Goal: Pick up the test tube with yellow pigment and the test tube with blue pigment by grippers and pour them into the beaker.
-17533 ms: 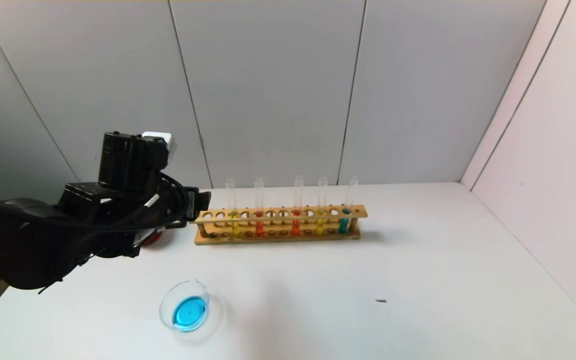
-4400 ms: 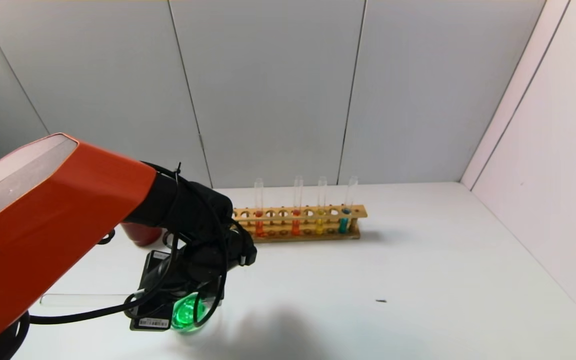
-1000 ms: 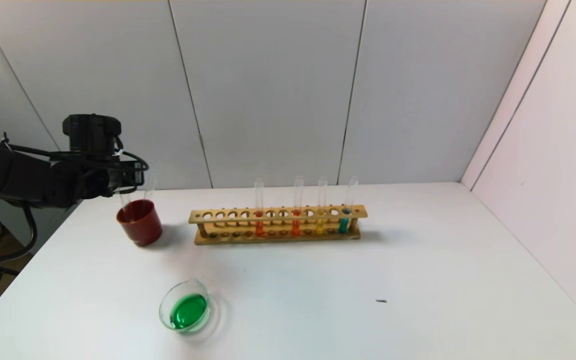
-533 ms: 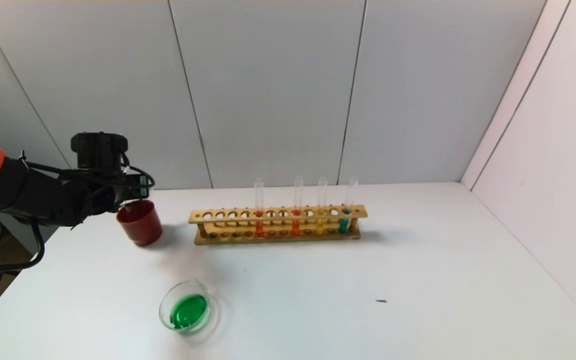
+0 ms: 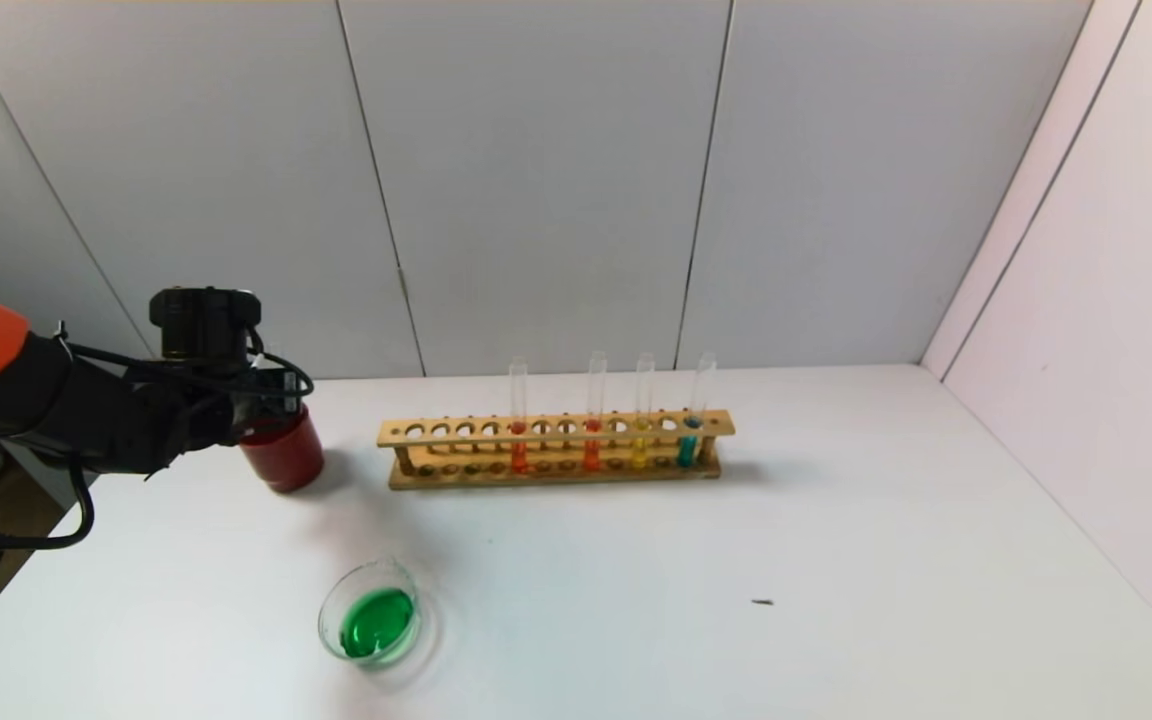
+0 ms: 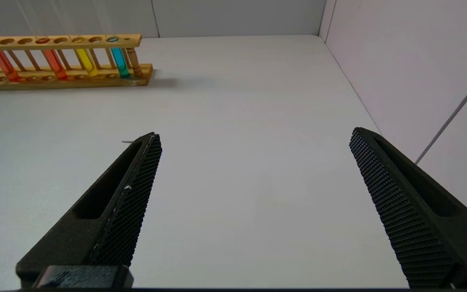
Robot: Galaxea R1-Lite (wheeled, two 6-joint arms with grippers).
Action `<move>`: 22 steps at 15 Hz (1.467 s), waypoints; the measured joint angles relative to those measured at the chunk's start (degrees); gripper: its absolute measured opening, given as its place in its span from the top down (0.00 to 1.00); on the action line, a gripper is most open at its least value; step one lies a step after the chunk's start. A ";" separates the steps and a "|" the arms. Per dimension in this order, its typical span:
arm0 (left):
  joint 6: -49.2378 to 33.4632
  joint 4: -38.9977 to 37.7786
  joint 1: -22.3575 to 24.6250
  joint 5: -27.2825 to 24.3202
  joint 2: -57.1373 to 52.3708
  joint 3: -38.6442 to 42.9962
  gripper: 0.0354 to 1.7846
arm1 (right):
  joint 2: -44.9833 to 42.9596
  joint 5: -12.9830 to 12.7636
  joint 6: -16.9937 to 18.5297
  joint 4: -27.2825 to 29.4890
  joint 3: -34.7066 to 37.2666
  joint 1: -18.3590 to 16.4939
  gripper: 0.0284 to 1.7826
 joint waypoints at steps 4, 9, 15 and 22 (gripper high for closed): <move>0.29 -0.07 0.00 0.00 -1.26 0.56 0.30 | 0.00 0.00 0.00 0.00 0.00 0.00 0.05; 0.88 1.08 -0.11 -0.04 -6.72 1.83 0.03 | 0.00 0.00 -0.02 -0.02 0.00 0.00 0.05; 2.32 2.44 -2.10 -2.57 -23.67 12.24 0.02 | 0.00 0.00 0.00 -0.02 0.00 0.00 0.05; 3.44 15.64 -2.62 -9.19 -53.16 25.54 0.02 | 0.00 0.00 -0.02 0.00 0.00 0.00 0.05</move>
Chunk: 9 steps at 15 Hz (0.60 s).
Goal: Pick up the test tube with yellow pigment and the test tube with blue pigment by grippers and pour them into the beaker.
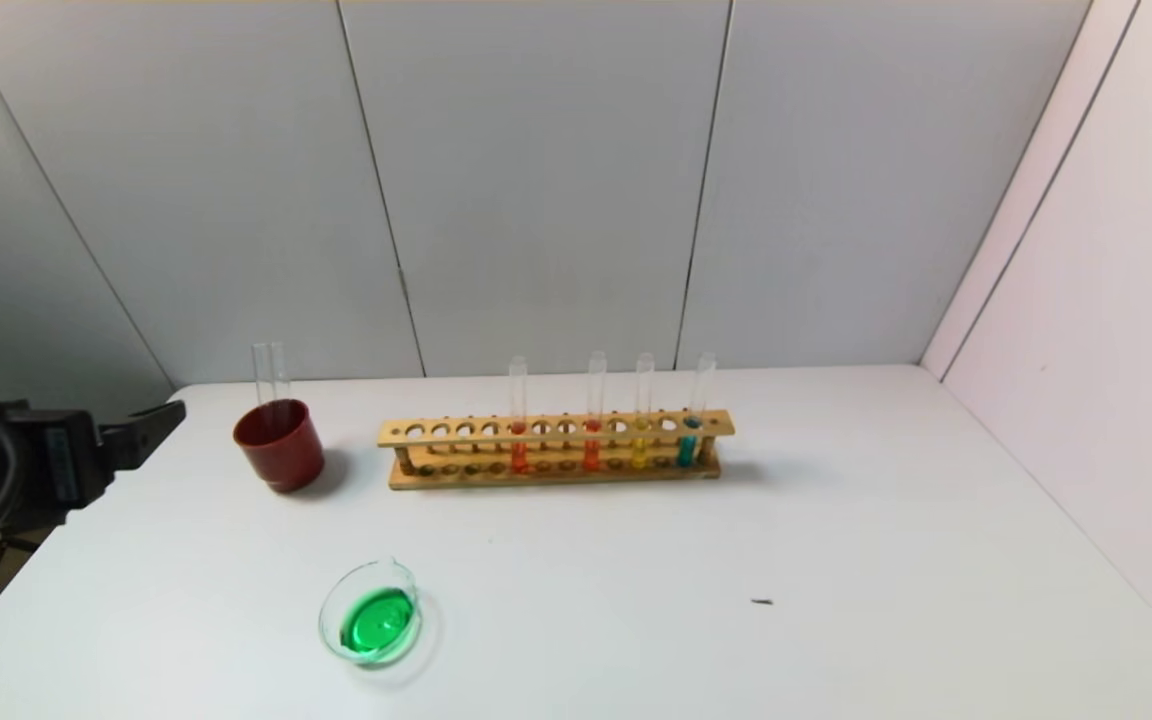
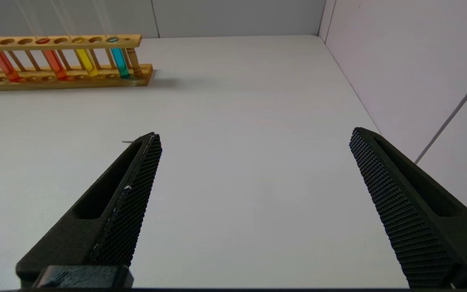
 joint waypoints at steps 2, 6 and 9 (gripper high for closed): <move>-0.13 6.64 0.00 -0.60 -9.00 1.73 0.02 | 0.00 0.00 0.00 -0.02 0.00 0.00 0.05; -0.07 22.37 0.00 -1.01 -27.12 2.23 0.02 | 0.00 0.01 0.02 -0.02 0.00 0.00 0.05; 0.79 33.74 0.72 -1.79 -40.39 2.22 0.02 | 0.00 0.00 0.00 -0.02 0.00 0.00 0.05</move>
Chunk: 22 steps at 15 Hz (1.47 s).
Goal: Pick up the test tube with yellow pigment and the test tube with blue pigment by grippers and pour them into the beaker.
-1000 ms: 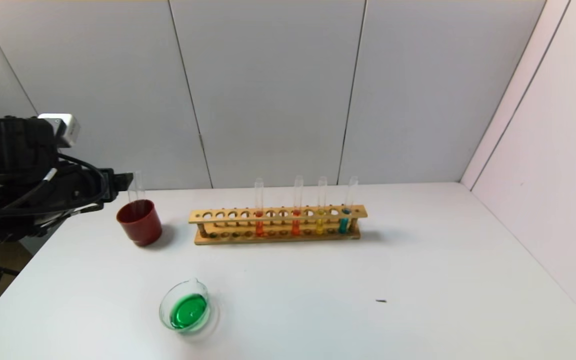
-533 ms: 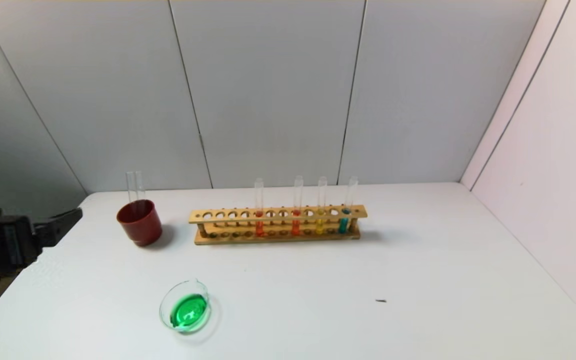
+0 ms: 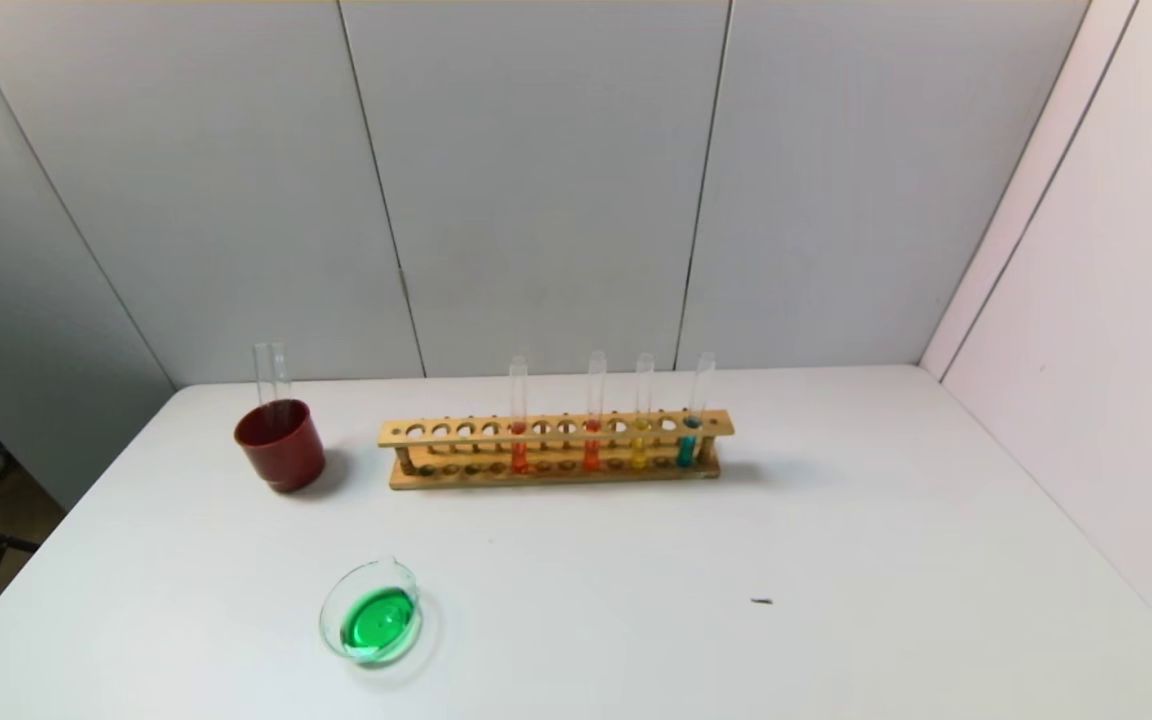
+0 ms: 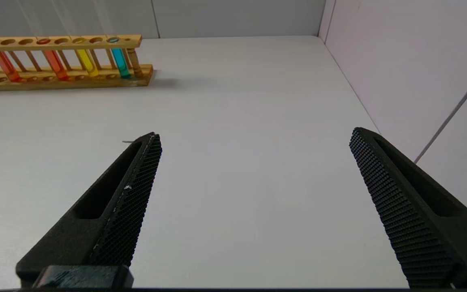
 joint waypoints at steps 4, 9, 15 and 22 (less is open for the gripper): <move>1.38 5.00 2.04 -7.05 -12.81 5.22 0.02 | 0.00 0.00 0.00 0.02 0.00 0.00 0.05; 1.27 0.37 2.49 -8.34 -20.89 17.07 0.02 | 0.00 0.00 0.00 0.02 0.00 0.00 0.05; 1.27 -19.65 2.51 -8.30 -22.13 31.01 0.02 | 0.00 0.00 0.00 0.00 0.00 0.00 0.05; 0.99 -19.76 2.51 -8.22 -22.15 31.43 0.02 | 0.00 0.00 0.02 0.02 0.00 0.00 0.05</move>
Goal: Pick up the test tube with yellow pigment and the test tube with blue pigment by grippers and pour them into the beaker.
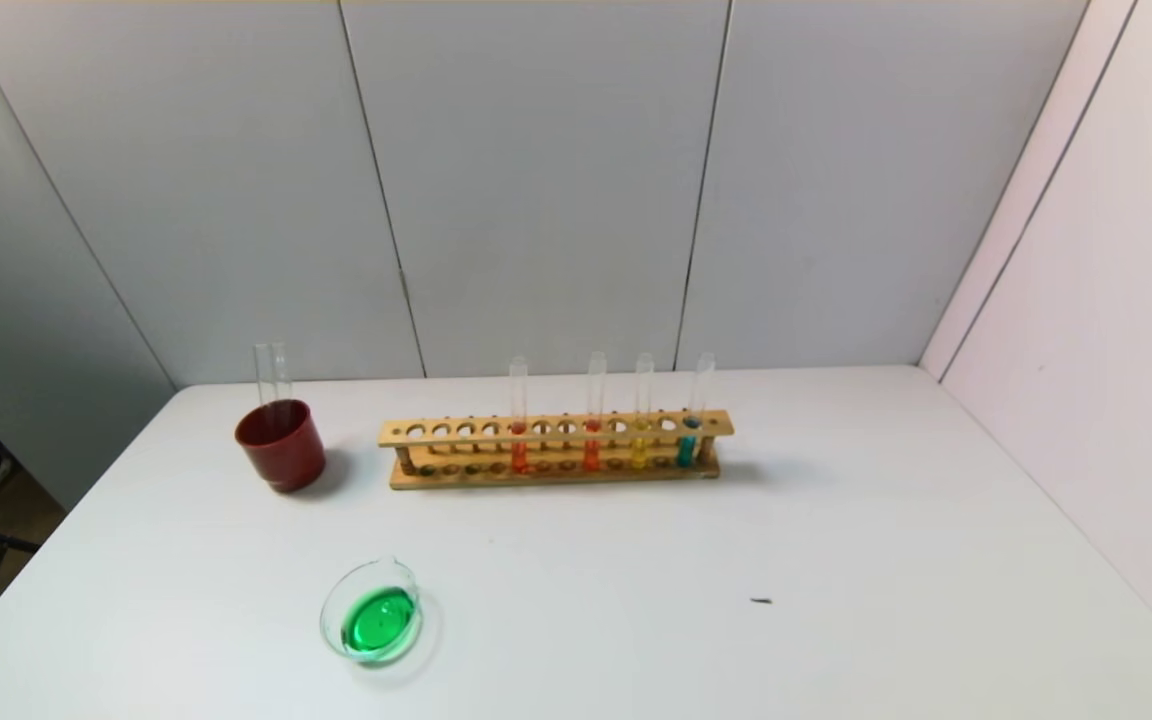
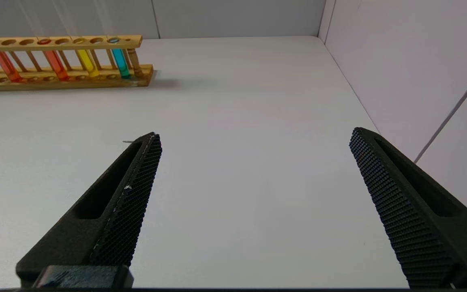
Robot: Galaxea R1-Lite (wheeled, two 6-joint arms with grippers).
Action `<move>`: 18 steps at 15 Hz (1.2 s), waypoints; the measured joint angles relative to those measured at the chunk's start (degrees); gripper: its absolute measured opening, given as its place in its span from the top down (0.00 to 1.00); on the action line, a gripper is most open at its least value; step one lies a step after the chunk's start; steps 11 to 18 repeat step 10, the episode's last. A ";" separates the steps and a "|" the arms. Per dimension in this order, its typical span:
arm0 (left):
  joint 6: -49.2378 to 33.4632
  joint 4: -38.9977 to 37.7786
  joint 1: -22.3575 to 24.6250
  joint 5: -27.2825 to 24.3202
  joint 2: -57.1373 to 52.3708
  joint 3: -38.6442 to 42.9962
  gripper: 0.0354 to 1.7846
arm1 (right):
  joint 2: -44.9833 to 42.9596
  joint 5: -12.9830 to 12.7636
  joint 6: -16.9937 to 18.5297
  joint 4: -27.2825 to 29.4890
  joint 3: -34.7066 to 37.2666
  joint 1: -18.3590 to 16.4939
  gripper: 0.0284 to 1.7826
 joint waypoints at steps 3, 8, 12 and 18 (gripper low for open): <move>0.02 0.00 0.00 0.00 0.00 0.02 0.02 | 0.00 0.00 -0.02 -0.02 0.00 0.00 0.05; 0.00 0.02 0.00 0.05 0.02 0.02 0.02 | 0.00 0.01 -0.11 -0.06 0.00 0.00 0.05; 0.02 0.00 0.00 0.00 0.02 0.02 0.02 | 0.00 0.04 -0.11 -0.06 0.00 0.00 0.05; 0.02 0.00 0.00 0.00 0.02 0.02 0.02 | 0.00 0.04 -0.11 -0.06 0.00 0.00 0.05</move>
